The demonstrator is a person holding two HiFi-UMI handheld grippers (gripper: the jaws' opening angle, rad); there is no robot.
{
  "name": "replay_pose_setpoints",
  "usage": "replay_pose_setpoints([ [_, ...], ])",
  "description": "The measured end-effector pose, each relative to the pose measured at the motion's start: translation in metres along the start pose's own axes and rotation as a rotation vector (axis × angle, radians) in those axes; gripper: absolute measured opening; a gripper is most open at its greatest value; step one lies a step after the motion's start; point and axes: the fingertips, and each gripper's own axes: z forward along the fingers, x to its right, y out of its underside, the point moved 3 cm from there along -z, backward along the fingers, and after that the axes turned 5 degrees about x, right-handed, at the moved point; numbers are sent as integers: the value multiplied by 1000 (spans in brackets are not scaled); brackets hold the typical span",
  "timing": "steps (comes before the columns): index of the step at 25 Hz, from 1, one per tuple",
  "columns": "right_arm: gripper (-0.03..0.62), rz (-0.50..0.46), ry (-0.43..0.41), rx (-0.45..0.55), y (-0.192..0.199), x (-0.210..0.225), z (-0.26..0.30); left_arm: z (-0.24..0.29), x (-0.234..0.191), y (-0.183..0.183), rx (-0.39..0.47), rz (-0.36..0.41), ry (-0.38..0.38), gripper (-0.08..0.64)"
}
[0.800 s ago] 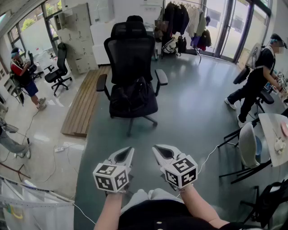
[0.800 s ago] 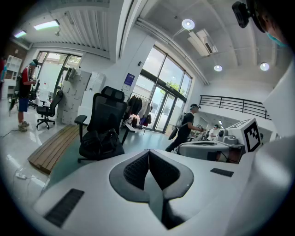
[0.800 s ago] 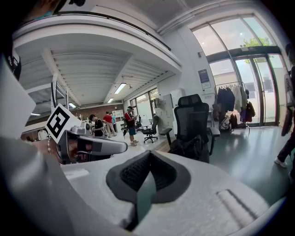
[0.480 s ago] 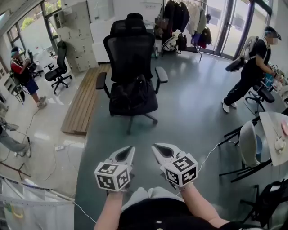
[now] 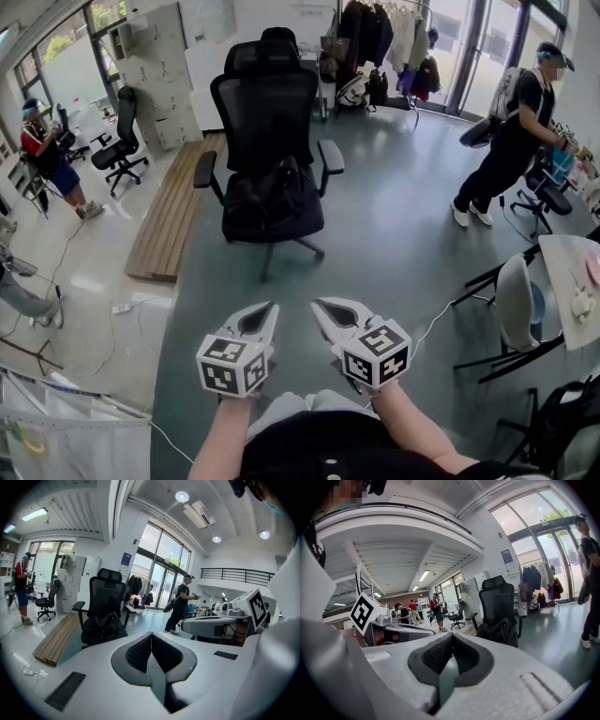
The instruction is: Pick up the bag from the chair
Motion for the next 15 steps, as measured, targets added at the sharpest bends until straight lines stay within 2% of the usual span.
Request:
replay_pose_setpoints([
  [6,-3,-5,-8,-1,2,15,-5,11,10,4,4,-17,-25,17],
  [15,-2,47,-45,18,1,29,1,32,13,3,10,-33,-23,17],
])
